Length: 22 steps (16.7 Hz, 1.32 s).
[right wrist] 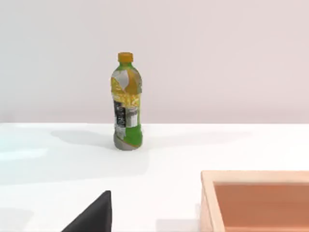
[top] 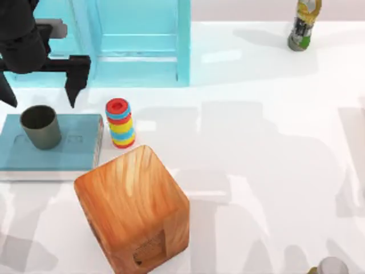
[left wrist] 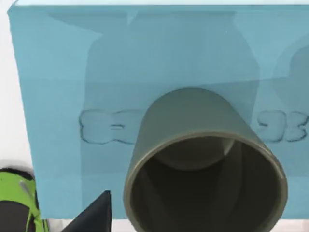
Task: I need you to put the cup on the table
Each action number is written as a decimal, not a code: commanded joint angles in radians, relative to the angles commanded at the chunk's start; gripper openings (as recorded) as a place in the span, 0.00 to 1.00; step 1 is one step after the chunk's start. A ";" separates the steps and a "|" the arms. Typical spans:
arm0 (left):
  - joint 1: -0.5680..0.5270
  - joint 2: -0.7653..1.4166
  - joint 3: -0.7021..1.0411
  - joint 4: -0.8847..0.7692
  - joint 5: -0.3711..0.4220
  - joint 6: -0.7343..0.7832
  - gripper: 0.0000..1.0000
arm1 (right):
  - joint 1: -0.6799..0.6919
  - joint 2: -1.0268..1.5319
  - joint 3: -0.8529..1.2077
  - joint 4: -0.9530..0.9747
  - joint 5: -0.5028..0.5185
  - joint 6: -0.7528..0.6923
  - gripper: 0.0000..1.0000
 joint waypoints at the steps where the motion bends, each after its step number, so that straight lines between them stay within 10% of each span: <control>1: 0.000 0.002 -0.041 0.043 0.000 0.001 1.00 | 0.000 0.000 0.000 0.000 0.000 0.000 1.00; 11: -0.038 -0.007 -0.203 0.194 0.000 -0.038 1.00 | 0.000 0.000 0.000 0.000 0.000 0.000 1.00; 22: -0.038 -0.007 -0.203 0.194 0.000 -0.038 0.17 | 0.000 0.000 0.000 0.000 0.000 0.000 1.00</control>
